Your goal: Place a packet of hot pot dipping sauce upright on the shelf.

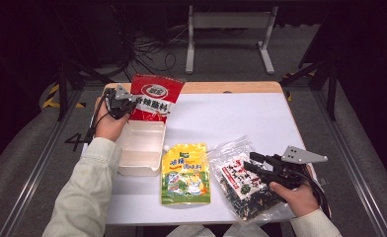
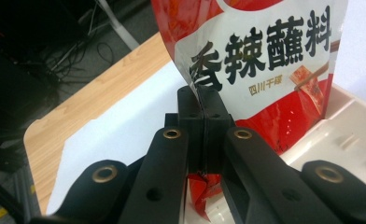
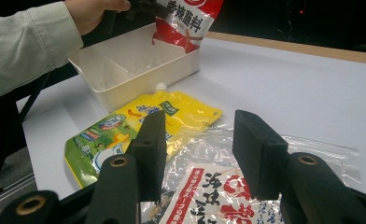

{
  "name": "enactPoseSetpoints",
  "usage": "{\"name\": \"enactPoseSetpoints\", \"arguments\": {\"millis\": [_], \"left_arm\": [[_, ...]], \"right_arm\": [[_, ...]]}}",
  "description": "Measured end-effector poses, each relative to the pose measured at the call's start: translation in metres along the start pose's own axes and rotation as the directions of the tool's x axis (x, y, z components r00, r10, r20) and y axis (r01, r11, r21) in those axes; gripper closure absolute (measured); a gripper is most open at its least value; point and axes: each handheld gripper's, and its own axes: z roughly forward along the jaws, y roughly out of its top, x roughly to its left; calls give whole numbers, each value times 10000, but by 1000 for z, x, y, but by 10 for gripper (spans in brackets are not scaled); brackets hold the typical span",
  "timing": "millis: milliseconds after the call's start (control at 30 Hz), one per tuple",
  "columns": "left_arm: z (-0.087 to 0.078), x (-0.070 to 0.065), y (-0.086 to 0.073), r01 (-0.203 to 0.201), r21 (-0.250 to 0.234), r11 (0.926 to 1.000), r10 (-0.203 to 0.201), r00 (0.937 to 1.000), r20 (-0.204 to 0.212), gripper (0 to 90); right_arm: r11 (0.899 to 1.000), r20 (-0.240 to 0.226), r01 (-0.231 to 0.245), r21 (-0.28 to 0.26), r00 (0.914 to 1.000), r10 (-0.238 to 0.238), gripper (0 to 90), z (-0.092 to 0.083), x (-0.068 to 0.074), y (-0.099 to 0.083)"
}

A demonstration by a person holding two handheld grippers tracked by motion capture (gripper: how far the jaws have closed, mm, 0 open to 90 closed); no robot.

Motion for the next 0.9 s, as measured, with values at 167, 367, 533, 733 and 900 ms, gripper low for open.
{"name": "enactPoseSetpoints", "arguments": {"millis": [167,367,533,733,900], "left_arm": [[-6,-1,0,124,240,9996,-126,9999,86,896],[-7,-5,-1,-37,453,9990,39,10000,-52,896],[-7,-7,-2,105,642,9979,-119,9997,216,896],[-1,-9,-8,390,1100,9932,-453,9974,556,896],[6,-10,-10,485,1523,9871,-607,9952,765,897]], "right_arm": [[10000,10,-40,7,10000,40,547,0,-1,-1],[10000,-63,-65,38,10000,65,540,2,0,-2],[10000,-33,-86,39,10000,86,539,1,0,-2],[10000,-52,-85,31,10000,85,537,1,0,-3],[9999,-44,-127,54,9999,127,536,2,0,-3]]}}
